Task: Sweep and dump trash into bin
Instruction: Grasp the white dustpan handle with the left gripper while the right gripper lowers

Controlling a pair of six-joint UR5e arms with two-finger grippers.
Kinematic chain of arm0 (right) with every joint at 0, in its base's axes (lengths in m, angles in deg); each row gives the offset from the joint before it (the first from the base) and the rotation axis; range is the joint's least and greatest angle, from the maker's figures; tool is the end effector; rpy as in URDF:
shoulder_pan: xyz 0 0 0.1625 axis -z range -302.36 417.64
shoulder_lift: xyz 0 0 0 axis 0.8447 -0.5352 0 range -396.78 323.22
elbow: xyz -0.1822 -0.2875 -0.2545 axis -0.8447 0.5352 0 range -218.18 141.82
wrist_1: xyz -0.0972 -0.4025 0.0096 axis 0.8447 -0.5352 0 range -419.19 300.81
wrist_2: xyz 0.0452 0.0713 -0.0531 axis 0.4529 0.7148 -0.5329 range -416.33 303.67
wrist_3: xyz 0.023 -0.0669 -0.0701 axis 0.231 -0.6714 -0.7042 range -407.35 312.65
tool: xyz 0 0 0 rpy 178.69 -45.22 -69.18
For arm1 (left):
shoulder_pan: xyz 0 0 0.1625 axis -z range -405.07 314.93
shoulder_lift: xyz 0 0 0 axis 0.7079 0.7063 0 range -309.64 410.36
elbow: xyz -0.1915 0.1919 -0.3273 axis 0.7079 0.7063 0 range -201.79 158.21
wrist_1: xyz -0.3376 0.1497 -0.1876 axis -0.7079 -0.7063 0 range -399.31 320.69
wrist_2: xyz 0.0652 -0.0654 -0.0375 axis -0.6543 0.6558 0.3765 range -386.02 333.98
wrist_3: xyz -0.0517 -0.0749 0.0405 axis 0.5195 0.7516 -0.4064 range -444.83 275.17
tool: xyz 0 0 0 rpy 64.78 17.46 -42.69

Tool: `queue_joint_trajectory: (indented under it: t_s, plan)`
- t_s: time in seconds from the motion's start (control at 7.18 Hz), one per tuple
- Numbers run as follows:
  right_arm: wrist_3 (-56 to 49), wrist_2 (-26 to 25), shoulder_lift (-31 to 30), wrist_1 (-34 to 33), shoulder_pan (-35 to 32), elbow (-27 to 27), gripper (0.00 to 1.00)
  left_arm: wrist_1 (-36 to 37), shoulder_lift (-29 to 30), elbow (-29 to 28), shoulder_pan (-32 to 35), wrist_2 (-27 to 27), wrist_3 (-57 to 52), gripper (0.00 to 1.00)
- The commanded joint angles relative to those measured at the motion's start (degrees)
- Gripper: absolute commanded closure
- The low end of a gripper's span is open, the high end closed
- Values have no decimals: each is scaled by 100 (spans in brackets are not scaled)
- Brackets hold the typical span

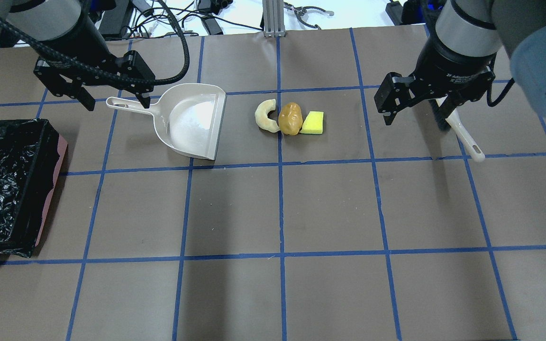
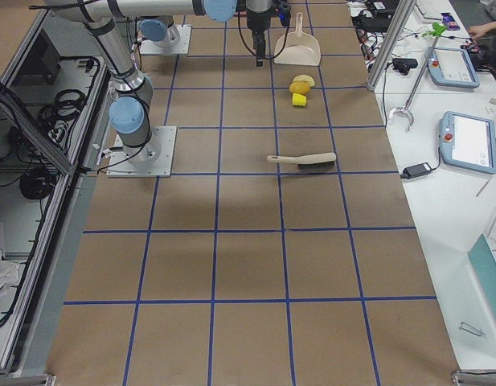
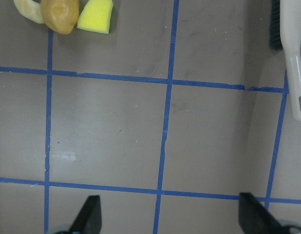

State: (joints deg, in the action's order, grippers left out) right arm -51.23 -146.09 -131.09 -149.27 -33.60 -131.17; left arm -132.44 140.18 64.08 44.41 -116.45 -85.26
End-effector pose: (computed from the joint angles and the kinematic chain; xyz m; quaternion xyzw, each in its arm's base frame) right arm 0.1437 -0.4592 0.4982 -0.0447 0.9989 -0.0121 0.0018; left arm -0.1281 -0.4927 0.5195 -0.0009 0.9999 -0.0102 0.0038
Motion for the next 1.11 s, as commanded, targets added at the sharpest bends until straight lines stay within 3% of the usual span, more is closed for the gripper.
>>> queue_joint_trajectory:
  t_s: [0.0, 0.42, 0.56, 0.97]
  plan:
    - [1, 3, 0, -27, 1, 0, 0, -4, -8, 0, 0, -1, -1, 0]
    - [71, -296, 9, -54, 27, 9, 0, 40, 167, 0, -52, -19, -210, 0]
    - [72, -296, 35, -63, 36, 9, 0, 101, 307, 96, -157, -28, -900, 0]
    - [63, -296, 17, -19, 238, 0, 0, 1564, 755, 921, -684, -19, -3148, 0]
